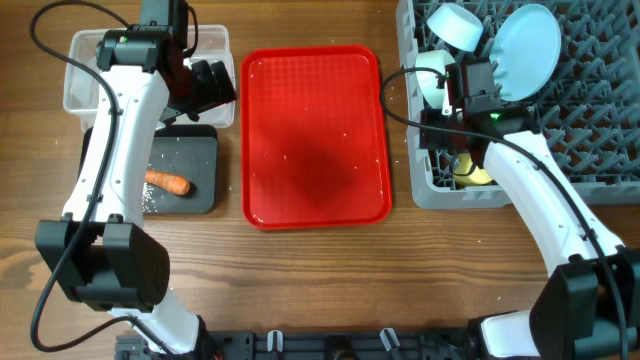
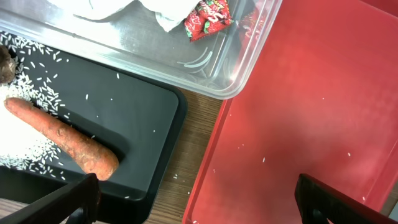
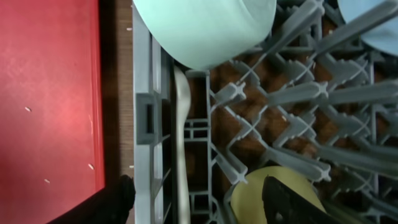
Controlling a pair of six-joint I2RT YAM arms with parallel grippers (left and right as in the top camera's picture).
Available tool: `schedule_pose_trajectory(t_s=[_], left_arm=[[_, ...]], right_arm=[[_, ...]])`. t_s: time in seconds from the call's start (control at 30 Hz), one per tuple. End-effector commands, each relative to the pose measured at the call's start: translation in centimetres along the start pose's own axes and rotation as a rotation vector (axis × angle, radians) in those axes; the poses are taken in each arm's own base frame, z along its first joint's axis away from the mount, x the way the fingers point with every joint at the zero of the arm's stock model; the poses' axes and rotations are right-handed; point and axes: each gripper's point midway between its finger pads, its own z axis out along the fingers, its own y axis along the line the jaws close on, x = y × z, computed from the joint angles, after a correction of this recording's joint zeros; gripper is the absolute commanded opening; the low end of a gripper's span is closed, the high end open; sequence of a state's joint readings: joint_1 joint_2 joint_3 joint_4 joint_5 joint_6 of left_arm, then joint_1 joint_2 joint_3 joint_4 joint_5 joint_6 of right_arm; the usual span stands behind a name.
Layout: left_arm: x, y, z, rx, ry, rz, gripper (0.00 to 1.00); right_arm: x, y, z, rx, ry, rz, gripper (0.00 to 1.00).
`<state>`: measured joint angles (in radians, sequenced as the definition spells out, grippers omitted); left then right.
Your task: Sort waste into correct bins and load items into the dishwasher rack
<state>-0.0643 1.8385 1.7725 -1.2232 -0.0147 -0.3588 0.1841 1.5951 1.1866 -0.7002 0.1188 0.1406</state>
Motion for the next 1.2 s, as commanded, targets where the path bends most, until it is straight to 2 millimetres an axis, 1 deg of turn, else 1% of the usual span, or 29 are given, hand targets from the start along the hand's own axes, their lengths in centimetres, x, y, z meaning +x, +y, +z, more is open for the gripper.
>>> schedule_pose_trajectory(t_s=[0.0,0.03,0.07,0.1,0.17,0.2,0.3,0.33,0.43,0.5,0.57,0.7,0.8,0.93,1.03,1.07,1.1,1.17], left_arm=[[-0.2,0.3,-0.5,-0.005,-0.015,-0.021,1.0],[-0.2,0.3,-0.5,-0.005,-0.016,-0.021,1.0],[-0.2,0.3,-0.5,-0.005,-0.016,-0.021,1.0],[-0.2,0.3,-0.5,-0.005,-0.016,-0.021,1.0],[-0.2,0.3,-0.5,-0.005,-0.015,-0.021,1.0],[-0.2,0.3,-0.5,-0.005,-0.015,-0.021,1.0],[-0.2,0.3,-0.5,-0.005,-0.015,-0.021,1.0],[-0.2,0.3,-0.5,-0.005,-0.015,-0.021,1.0],[-0.2,0.3,-0.5,-0.005,-0.015,-0.021,1.0],[-0.2,0.3,-0.5,-0.005,-0.015,-0.021,1.0],[-0.2,0.3,-0.5,-0.005,-0.015,-0.021,1.0],[-0.2,0.3,-0.5,-0.005,-0.015,-0.021,1.0],[-0.2,0.3,-0.5,-0.005,-0.015,-0.021,1.0],[-0.2,0.3,-0.5,-0.005,-0.015,-0.021,1.0],[-0.2,0.3,-0.5,-0.005,-0.015,-0.021,1.0],[-0.2,0.3,-0.5,-0.005,-0.015,-0.021,1.0],[-0.2,0.3,-0.5,-0.005,-0.016,-0.021,1.0],[-0.2,0.3,-0.5,-0.005,-0.016,-0.021,1.0]], right_arm=[[-1.0,0.3,-3.0,-0.044,-0.061,0.031,0.81],[-1.4,0.4,-4.1,-0.057,-0.082,0.034,0.85],[-2.2,0.4,-6.1,-0.068,-0.122,0.037,0.88],[-3.1,0.2,-8.9,-0.076,-0.179,0.042,0.93],[-4.4,-0.4,-13.7,-0.078,-0.279,0.048,1.0],[-4.7,-0.7,-16.2,-0.087,-0.332,0.055,1.0],[-4.4,-1.3,-21.5,-0.112,-0.472,0.067,1.0],[-4.2,-1.5,-22.8,-0.117,-0.507,0.071,1.0],[-3.7,-1.8,-25.1,-0.126,-0.571,0.077,1.0],[-3.6,-1.9,-25.7,-0.129,-0.588,0.079,1.0],[-3.6,-1.9,-25.7,-0.129,-0.588,0.079,1.0],[-3.8,-1.7,-24.6,-0.124,-0.556,0.076,1.0],[-3.6,-1.9,-23.6,-0.111,-0.544,0.075,1.0],[-3.6,-2.1,-25.0,-0.131,-0.693,0.091,1.0],[-2.2,-2.6,-25.5,-0.149,-0.826,0.123,1.0],[-1.9,-2.9,-25.5,-0.159,-0.868,0.159,1.0],[-1.6,-3.4,-25.3,-0.18,-0.924,0.23,1.0],[-0.5,-4.4,-24.1,-0.235,-0.989,0.387,1.0]])
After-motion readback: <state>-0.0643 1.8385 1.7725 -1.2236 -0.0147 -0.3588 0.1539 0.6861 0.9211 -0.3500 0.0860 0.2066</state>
